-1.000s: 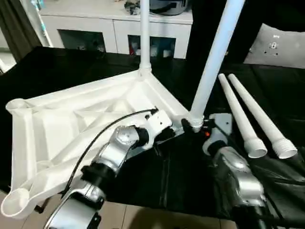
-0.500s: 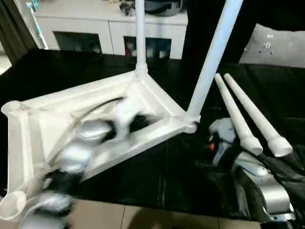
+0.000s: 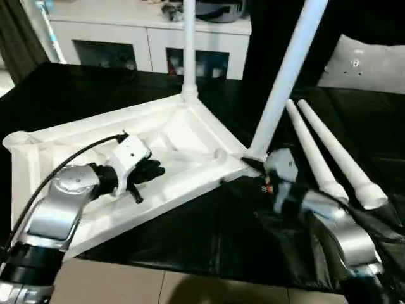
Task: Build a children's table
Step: Rotate leg to tighten
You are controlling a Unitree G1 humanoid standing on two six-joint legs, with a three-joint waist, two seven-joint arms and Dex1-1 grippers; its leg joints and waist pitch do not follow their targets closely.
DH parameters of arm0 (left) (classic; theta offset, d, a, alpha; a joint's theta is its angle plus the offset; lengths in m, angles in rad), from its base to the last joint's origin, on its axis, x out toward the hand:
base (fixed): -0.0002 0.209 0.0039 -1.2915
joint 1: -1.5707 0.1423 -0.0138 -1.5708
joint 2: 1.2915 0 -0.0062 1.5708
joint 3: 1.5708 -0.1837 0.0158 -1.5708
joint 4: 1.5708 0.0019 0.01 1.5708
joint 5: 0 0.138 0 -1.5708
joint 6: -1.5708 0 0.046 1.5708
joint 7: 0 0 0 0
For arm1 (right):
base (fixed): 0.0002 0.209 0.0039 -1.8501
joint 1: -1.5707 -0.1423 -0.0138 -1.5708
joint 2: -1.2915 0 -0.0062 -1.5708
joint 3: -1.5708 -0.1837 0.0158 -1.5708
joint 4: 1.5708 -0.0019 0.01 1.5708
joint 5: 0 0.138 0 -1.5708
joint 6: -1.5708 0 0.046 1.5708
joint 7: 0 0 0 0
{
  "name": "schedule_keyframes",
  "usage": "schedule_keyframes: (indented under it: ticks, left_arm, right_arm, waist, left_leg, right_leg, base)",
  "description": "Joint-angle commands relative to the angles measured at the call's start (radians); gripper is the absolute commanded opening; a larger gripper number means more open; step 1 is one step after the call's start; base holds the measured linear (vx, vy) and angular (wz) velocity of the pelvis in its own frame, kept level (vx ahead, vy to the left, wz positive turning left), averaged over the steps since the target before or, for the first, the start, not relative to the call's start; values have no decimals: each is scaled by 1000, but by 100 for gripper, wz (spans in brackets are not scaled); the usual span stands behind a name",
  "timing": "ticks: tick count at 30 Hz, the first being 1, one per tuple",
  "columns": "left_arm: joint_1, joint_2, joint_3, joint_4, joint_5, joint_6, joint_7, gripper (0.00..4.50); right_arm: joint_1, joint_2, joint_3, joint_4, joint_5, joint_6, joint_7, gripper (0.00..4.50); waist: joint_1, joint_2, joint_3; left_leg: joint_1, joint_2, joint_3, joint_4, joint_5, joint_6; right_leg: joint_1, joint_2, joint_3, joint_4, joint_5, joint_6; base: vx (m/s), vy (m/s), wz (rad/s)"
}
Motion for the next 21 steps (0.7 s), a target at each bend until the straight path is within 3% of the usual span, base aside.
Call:
schedule_keyframes:
  ticks: [1,4,8,10,14,16,19,20,21]
  left_arm:
    - [14,22,14,-32,7,25,20,78]
    - [20,27,20,-49,10,51,37,78]
    - [25,30,33,-56,7,73,58,78]
    - [40,45,37,-76,-24,108,23,112]
    - [67,101,21,-108,-31,121,-21,116]
    - [83,138,21,-122,-35,123,-48,154]
    - [90,158,25,-127,-42,121,-64,152]
    - [91,163,24,-129,-43,119,-66,182]
    - [94,174,18,-133,-42,106,-78,182]
  right_arm:
    - [-25,13,-32,31,-29,-46,-69,450]
    - [-36,32,-44,54,-44,-76,-119,450]
    - [-31,51,-28,73,-63,-112,-141,450]
    - [-32,55,-15,84,-71,-121,-134,450]
    - [-57,32,-11,126,-89,-124,-137,450]
    - [-88,5,-31,178,-104,-127,-147,450]
    - [-128,-31,-40,250,-120,-148,-136,450]
    - [-139,-40,-41,272,-126,-157,-131,450]
    - [-166,-53,-46,319,-131,-177,-127,450]
  waist:
    - [-1,1,-61]
    - [-1,2,-63]
    - [0,1,-60]
    - [0,3,-60]
    - [-3,2,-59]
    - [-6,3,-58]
    - [-3,5,-58]
    - [-3,6,-57]
    - [-1,6,-59]
  left_leg:
    - [2,34,-11,-74,-221,31]
    - [1,35,-9,-74,-203,31]
    - [1,33,-8,-74,-222,33]
    - [1,33,-9,-74,-224,31]
    - [-1,32,-11,-76,-235,30]
    - [2,31,-10,-75,-244,32]
    - [9,32,-7,-72,-252,27]
    - [8,31,-8,-72,-252,26]
    - [8,32,-7,-72,-248,24]
  right_leg:
    - [44,-64,54,-73,-411,-124]
    - [46,-61,55,-63,-344,-151]
    - [48,-62,55,-67,-372,-145]
    - [49,-63,55,-66,-377,-144]
    - [50,-62,55,-66,-388,-144]
    - [47,-60,54,-68,-398,-146]
    - [42,-60,56,-69,-402,-150]
    - [43,-59,55,-68,-400,-153]
    - [44,-58,56,-67,-380,-158]
  base:
    - [0,0,0]
    - [0,0,0]
    - [0,0,0]
    - [0,0,0]
    - [0,0,0]
    - [0,0,0]
    - [0,0,0]
    - [0,0,0]
    - [0,0,0]
